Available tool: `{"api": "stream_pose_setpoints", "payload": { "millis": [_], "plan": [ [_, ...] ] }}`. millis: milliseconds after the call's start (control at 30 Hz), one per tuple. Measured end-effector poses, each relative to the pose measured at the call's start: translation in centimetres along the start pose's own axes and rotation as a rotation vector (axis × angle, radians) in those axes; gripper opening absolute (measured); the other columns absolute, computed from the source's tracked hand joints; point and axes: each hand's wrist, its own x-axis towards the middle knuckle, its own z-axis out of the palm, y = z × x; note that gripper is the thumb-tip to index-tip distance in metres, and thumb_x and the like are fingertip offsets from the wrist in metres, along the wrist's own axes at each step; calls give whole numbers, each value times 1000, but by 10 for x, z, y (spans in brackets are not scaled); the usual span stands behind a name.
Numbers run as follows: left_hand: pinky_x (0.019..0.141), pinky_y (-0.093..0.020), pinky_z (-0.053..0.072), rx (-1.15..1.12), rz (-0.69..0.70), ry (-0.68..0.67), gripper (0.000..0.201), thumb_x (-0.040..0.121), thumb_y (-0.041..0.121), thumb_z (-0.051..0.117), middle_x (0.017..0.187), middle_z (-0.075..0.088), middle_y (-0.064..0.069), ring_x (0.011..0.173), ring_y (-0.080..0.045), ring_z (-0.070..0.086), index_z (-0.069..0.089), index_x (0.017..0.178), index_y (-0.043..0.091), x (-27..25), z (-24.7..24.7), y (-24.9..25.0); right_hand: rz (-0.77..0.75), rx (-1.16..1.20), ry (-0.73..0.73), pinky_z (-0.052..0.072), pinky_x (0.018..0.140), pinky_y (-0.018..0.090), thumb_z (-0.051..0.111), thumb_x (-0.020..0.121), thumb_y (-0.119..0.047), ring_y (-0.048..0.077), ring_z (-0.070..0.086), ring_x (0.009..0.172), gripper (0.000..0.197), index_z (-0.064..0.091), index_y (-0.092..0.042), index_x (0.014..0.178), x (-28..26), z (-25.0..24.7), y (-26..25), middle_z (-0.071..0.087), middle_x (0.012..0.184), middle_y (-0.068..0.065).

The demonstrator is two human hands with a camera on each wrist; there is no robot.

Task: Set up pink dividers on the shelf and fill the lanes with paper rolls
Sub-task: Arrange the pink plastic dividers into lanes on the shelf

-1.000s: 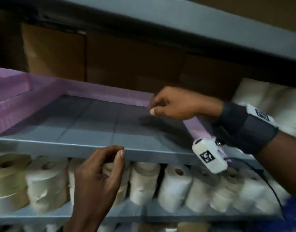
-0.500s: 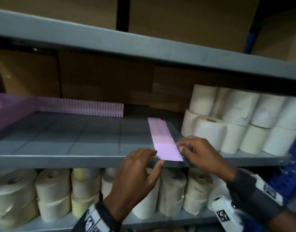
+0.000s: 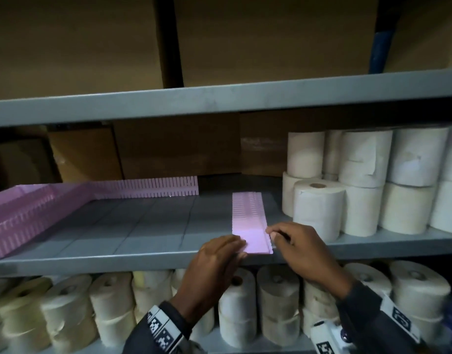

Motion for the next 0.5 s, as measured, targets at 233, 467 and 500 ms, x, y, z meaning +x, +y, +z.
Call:
{"api": "stream_pose_setpoints", "payload": {
  "millis": [233,467,500],
  "plan": [
    [93,-17,55,-112,56,178,29,98,28,60,118,76,6,106,-5,73,79,113,13,-2,-25,-3,46,12,27,39,74,1,58,95,-21,0,63,93,21,74,-22,109,0,0,-3,72,105,-12],
    [56,-32,61,-59,-43,492,28,102,33,54,97,77,6,76,-5,77,72,116,15,1,-81,-11,95,134,20,41,78,0,62,93,-27,-4,63,101,15,68,-29,107,4,0,1,68,106,-21],
    [56,-34,62,-67,-52,538,27,102,30,55,97,77,5,77,-6,78,70,116,13,1,-89,-14,114,155,22,40,81,-1,63,93,-29,-2,62,107,18,64,-33,111,5,1,1,66,109,-23]
  ]
}}
